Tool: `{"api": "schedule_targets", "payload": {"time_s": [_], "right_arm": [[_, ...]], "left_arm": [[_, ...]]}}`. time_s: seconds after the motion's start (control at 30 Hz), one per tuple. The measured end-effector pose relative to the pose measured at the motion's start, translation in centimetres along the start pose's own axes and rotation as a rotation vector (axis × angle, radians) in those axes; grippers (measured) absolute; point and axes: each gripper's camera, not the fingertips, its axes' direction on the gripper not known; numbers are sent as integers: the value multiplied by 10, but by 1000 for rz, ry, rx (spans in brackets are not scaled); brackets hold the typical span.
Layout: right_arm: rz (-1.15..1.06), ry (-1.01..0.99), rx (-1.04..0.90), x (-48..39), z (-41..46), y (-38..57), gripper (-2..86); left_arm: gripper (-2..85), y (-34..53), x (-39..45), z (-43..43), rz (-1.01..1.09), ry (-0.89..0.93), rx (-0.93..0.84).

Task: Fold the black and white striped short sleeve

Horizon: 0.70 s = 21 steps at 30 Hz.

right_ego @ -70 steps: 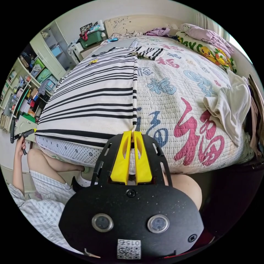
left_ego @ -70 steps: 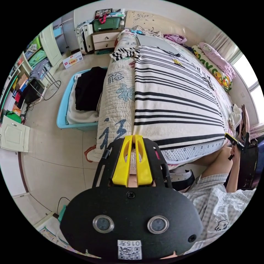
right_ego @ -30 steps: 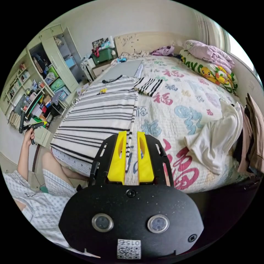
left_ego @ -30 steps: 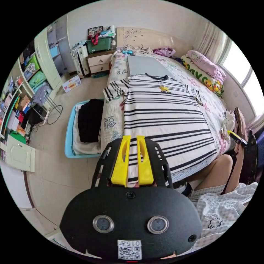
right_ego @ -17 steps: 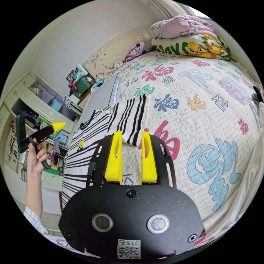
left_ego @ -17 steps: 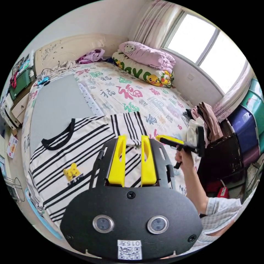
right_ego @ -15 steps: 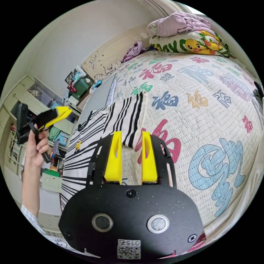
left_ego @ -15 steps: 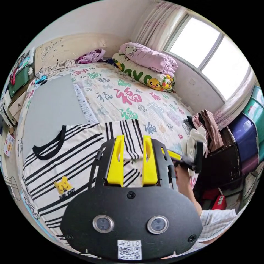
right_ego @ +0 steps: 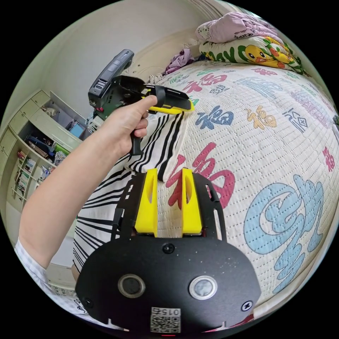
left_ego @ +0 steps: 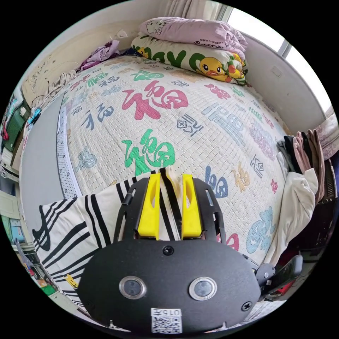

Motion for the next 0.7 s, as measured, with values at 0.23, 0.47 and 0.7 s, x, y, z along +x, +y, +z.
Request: {"api": "schedule_targets", "payload": {"time_s": [0.23, 0.47, 0.7], "right_arm": [[-63, -21, 12, -3, -1, 3, 6], [-287, -181, 81, -51, -21, 24, -4], [-511, -215, 0, -116, 26, 68, -2]], "left_arm": [[7, 18, -31, -28, -41, 84, 141], [-2, 127, -145, -132, -151, 153, 386], [-4, 258, -252, -130, -327, 184, 395]]}}
